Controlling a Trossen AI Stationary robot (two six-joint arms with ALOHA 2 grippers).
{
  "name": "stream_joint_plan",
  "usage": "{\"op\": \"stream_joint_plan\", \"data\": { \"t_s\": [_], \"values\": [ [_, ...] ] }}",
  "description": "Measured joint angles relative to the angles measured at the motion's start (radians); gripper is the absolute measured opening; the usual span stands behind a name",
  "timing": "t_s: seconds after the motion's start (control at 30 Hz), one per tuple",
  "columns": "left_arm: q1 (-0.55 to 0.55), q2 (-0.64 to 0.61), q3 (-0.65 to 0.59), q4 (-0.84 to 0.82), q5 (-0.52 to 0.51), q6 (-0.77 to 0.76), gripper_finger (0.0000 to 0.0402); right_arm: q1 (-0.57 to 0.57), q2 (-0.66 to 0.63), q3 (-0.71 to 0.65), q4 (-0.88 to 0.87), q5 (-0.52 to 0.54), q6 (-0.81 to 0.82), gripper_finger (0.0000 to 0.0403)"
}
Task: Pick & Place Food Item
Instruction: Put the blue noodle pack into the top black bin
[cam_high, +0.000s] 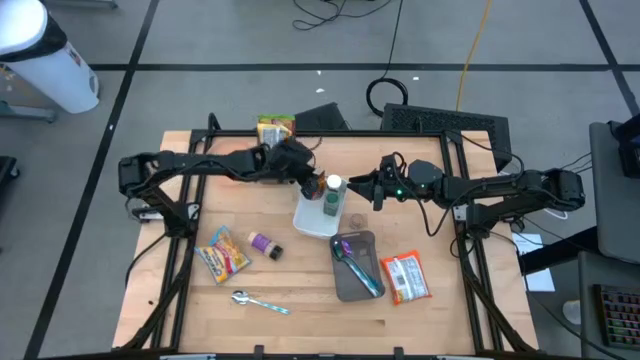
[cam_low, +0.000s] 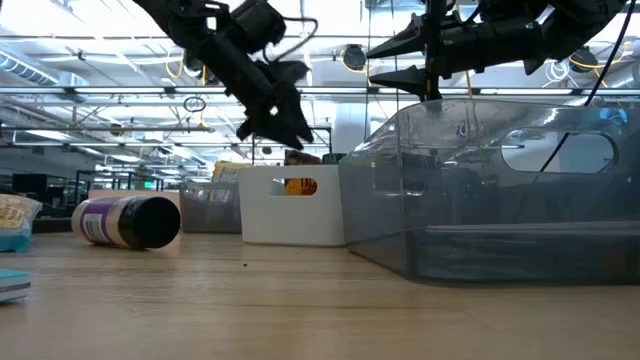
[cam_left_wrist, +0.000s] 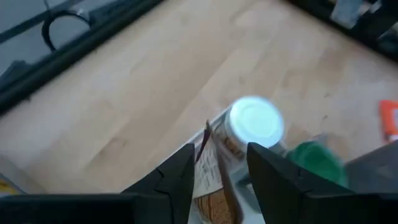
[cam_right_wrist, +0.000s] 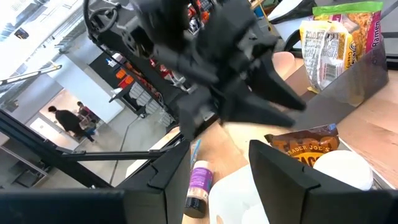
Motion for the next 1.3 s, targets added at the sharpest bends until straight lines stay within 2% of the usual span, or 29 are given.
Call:
{"op": "stream_joint_plan", "data": {
  "t_s": [0.2, 0.3, 0.47, 0.57, 0.7, 1.0, 1.3],
  "values": [
    [0.043, -0.124, 0.0, -0.034, 0.108, 0.004, 0.0157, 0.0, 0.0, 0.0, 0.0, -0.004, 0.007, 0.0155],
    [0.059, -0.205, 0.0, -0.114, 0.18, 0.004, 0.0157, 0.0, 0.0, 0.0, 0.0, -0.004, 0.007, 0.0155],
    [0.069, -0.347, 0.0, -0.359, 0.329, 0.081, 0.0157, 0.0, 0.0, 0.0, -0.001, -0.003, 0.007, 0.0155],
    [0.067, -0.422, 0.001, -0.549, 0.386, 0.118, 0.0157, 0.0, 0.0, 0.0, -0.007, -0.001, 0.007, 0.0155],
    [0.046, -0.495, 0.001, -0.759, 0.387, 0.105, 0.0157, 0.0, 0.0, 0.0, -0.015, 0.034, 0.004, 0.0155],
    [-0.056, -0.593, 0.001, -1.042, 0.382, 0.012, 0.0157, 0.0, 0.0, 0.0, -0.015, 0.146, 0.004, 0.0155],
    [-0.203, -0.661, 0.001, -1.156, 0.357, -0.123, 0.0157, 0.0, 0.0, 0.0, -0.022, 0.183, -0.001, 0.0155]
  ]
}}
